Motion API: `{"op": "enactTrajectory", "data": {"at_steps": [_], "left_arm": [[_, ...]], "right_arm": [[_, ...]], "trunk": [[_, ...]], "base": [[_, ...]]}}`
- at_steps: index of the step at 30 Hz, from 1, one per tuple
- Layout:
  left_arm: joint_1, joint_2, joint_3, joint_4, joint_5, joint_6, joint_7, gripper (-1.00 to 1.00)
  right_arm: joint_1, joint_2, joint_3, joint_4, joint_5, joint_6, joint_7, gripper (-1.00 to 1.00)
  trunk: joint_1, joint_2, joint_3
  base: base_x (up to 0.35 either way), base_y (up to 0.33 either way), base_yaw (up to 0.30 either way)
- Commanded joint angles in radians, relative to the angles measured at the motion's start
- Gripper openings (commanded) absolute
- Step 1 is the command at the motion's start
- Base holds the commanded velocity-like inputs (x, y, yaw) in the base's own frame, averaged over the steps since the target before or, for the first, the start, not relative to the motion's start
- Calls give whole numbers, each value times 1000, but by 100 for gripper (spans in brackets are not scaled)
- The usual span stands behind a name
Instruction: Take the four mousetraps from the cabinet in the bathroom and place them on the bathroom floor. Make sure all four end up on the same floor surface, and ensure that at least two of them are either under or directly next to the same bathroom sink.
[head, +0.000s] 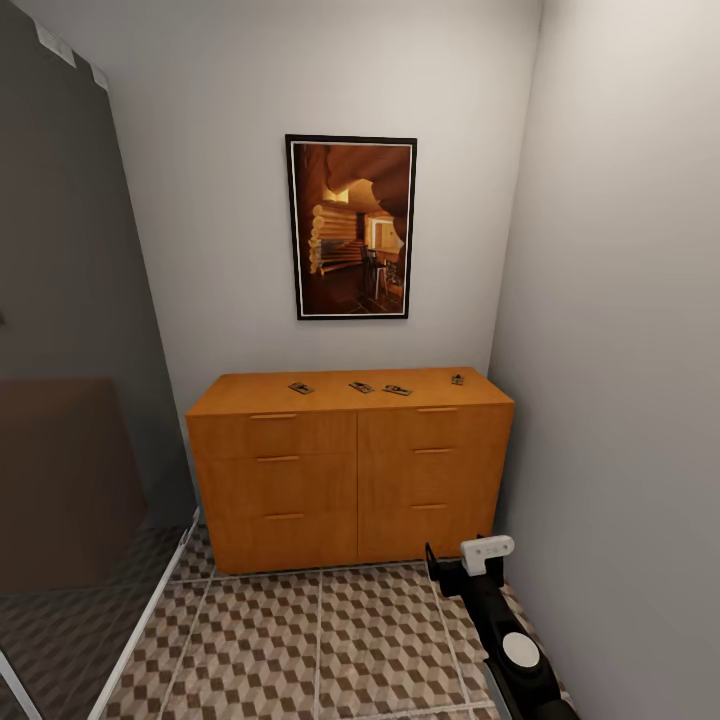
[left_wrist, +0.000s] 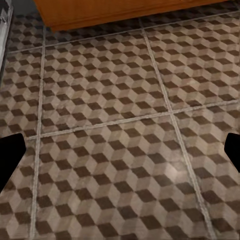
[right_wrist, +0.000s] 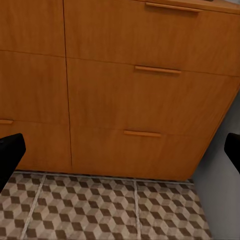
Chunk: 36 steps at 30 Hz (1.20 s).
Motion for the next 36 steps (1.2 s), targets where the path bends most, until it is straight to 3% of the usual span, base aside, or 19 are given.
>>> {"op": "enactTrajectory", "data": {"at_steps": [1,5,7,14,36], "left_arm": [[-1,3,-6,13,0,-26,2,100],[0,10,-6,72,2,-127,2,100],[1,13,-6,144,2,-227,2,100],[1,25,-6,249,3,-400,3,100],[1,27,-7,290,5,-405,4,100]], "right_arm": [[-1,0,2,-1,11,8,-5,100],[-1,0,2,-1,11,8,-4,100],[-1,0,2,0,10,8,-3,100],[-1,0,2,0,10,8,-3,100],[0,1,0,0,10,9,-3,100]], "trunk": [[0,-1,-1],[0,-1,-1],[0,-1,-1],[0,-1,-1],[0,-1,-1]], "base": [[0,0,0],[0,0,0],[0,0,0],[0,0,0],[0,0,0]]}}
